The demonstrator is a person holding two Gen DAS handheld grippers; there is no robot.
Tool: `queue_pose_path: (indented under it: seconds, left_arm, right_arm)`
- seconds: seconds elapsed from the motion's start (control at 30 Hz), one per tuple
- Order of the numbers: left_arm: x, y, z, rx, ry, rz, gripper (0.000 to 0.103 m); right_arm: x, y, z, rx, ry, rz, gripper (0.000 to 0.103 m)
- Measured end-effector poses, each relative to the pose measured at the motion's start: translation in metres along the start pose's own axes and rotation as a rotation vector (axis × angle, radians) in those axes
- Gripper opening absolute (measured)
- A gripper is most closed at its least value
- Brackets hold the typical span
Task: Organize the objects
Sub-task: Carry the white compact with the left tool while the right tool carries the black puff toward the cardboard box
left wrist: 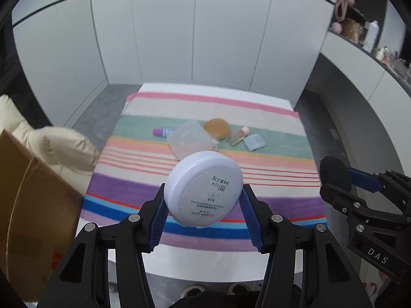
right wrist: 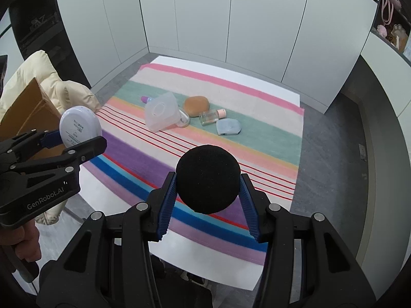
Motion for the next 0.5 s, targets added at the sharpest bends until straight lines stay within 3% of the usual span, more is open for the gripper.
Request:
queue_pose_path:
  seconds: [0.5]
  left_arm:
    - [0.032,-0.008,-0.010,0.040,-0.060,0.076,0.055]
  right_arm:
    - [0.050,0.000,-0.013,0.008,-0.116,-0.027,0.050]
Point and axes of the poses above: each gripper's, at about its wrist camera, not at the fingertips, and x roughly against the way its jaws point, y to its left, z to its underside, the point moved 1 cm from there along -x, roughly the way its jaws point, and after that the axes turned 5 degrees about z, right-handed, at the moved point
